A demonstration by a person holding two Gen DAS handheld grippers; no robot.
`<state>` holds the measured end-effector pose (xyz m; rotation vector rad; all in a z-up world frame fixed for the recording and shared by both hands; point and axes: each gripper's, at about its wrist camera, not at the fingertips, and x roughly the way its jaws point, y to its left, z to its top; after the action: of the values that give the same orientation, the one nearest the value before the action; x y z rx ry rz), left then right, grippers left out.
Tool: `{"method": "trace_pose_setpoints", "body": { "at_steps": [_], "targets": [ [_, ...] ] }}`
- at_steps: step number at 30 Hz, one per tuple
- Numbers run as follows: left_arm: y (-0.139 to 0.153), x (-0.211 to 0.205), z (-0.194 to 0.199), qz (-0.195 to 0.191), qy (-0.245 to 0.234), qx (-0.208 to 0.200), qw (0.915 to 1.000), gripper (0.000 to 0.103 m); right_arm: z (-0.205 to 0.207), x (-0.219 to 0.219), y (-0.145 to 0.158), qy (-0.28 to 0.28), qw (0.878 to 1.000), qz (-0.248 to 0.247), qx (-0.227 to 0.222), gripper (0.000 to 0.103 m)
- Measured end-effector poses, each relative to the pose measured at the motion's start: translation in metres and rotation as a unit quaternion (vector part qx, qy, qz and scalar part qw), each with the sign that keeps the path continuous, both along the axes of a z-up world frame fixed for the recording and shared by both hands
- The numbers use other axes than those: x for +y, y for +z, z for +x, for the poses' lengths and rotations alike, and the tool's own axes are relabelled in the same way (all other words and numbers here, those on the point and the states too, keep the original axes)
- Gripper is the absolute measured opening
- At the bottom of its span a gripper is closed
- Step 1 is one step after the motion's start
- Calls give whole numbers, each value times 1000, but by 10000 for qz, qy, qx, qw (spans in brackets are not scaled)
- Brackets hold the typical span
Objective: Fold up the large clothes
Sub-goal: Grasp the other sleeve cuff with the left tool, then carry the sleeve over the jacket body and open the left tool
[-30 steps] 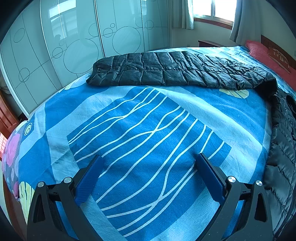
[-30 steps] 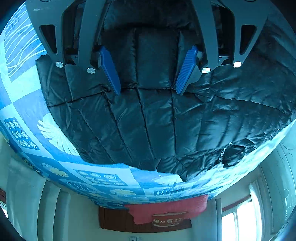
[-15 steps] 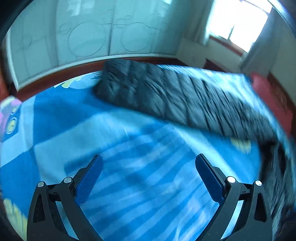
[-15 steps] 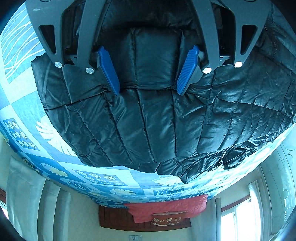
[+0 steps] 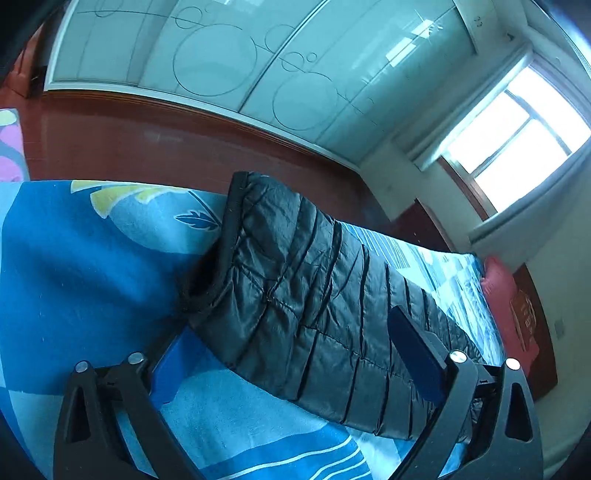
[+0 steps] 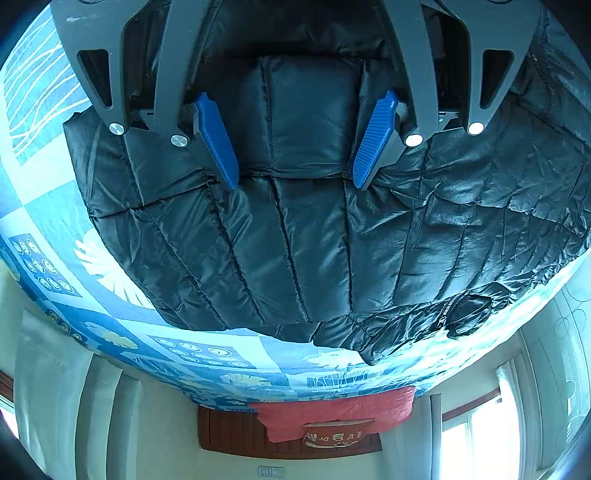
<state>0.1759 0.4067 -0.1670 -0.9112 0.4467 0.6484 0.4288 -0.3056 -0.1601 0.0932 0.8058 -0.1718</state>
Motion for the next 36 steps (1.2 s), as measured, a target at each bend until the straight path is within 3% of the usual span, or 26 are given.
{"method": "trace_pose_setpoints", "body": {
  "at_steps": [3,5,10,12,14,15,16,18,21,26,31,36],
  "targets": [
    [0,0,-8,-87,194,-211,9996,77,0,0,0,-6,10000,-14,0,64],
    [-1,0,-12,-223,86,-519,9984,77,0,1,0,-5,10000,-10,-2,64],
    [2,-4,-10,-117,-100,-549,9984,77,0,1,0,-7,10000,-13,-7,64],
    [3,-3,-10,-137,-51,-584,9982,72,0,1,0,-8,10000,-14,-6,64],
    [-1,2,-14,-272,-52,-738,9969,36,0,0,0,-10,10000,-19,-7,64],
    [-6,5,-14,-421,-60,-759,9962,22,0,1,0,-10,10000,-16,-8,64],
    [-12,10,-13,-507,5,-663,9965,16,0,1,-1,-11,10000,-15,-10,64],
    [-13,11,-13,-435,23,-592,9973,12,0,0,0,-12,10000,-16,-12,64],
    [3,2,-1,-49,-72,-245,9997,7,0,1,0,-16,10000,-26,-14,64],
    [32,-36,19,667,-463,-131,9966,5,0,0,0,-18,10000,-25,-14,64],
    [76,-117,57,1428,-1524,-285,9775,5,0,2,-1,-24,10000,-23,-19,64],
    [104,-202,102,1668,-2555,-380,9515,5,1,-1,0,-28,10000,-1,-25,64]
  ]
}}
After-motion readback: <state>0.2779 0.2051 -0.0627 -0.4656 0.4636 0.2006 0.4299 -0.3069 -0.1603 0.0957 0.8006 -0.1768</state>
